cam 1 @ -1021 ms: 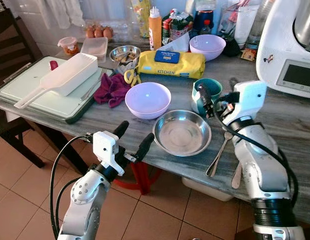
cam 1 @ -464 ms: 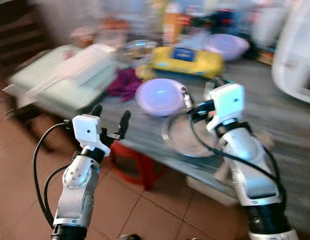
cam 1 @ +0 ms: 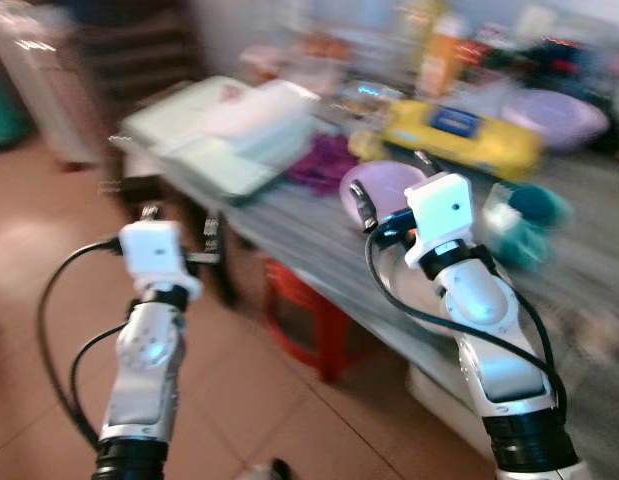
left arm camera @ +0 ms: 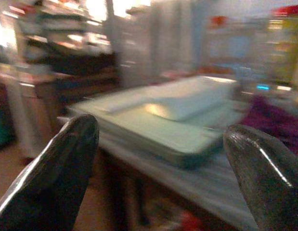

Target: Setting the table

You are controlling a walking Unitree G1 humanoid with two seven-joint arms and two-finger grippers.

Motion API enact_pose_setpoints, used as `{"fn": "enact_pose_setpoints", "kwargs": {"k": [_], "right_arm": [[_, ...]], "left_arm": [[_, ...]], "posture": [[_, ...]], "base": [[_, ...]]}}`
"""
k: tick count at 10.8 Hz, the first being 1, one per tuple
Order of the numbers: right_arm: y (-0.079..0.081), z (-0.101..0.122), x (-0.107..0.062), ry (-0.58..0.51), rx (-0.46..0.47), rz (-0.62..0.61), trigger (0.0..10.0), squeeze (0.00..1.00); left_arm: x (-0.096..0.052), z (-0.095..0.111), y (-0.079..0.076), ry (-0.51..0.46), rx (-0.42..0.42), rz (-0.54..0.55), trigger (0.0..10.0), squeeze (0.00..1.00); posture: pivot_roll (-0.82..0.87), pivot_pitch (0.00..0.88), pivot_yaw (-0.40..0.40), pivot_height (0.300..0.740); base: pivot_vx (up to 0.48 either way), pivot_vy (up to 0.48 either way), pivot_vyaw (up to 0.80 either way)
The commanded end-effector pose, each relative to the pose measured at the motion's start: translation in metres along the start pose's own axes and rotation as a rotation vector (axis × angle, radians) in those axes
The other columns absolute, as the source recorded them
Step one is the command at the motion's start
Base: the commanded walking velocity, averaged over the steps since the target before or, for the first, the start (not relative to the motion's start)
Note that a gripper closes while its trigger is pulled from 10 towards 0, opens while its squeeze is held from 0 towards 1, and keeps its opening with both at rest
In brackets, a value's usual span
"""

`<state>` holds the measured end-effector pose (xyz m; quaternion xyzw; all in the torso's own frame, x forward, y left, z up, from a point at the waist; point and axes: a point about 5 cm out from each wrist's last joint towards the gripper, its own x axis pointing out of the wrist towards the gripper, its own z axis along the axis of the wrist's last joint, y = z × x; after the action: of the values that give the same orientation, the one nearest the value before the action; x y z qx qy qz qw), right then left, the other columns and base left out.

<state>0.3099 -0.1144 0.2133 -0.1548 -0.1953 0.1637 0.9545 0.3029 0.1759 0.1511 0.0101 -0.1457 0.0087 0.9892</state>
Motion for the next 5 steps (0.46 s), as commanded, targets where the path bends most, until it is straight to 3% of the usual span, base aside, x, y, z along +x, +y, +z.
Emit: {"fn": "enact_pose_setpoints", "kwargs": {"k": [1,3,4,5], "right_arm": [[-0.0002,0.0066,-0.0004,-0.031,-0.014,0.005,10.0,0.67],[0.0036,0.0076,0.0009,-0.043,-0.015,0.02,10.0,0.67],[0.0057,0.0077,0.0015,-0.046,-0.016,0.028,10.0,0.67],[0.0091,0.0079,0.0015,-0.051,-0.021,0.047,10.0,0.67]], "left_arm": [[0.0018,0.0017,0.0005,-0.01,0.019,0.021,10.0,0.0],[0.0007,0.0,0.0051,-0.008,0.065,0.081,10.0,0.0],[0.0,-0.0037,0.0051,0.016,0.045,0.071,10.0,0.0],[-0.0027,-0.0065,0.0031,0.036,-0.028,0.032,10.0,0.0]], "posture": [[-0.11,0.091,0.051,0.74],[-0.11,0.083,0.05,0.74],[-0.11,0.084,0.051,0.74],[-0.1,0.084,0.049,0.74]], "base": [[0.0,0.0,0.8],[0.0,0.0,0.8],[0.0,0.0,0.8],[0.0,0.0,0.8]]}}
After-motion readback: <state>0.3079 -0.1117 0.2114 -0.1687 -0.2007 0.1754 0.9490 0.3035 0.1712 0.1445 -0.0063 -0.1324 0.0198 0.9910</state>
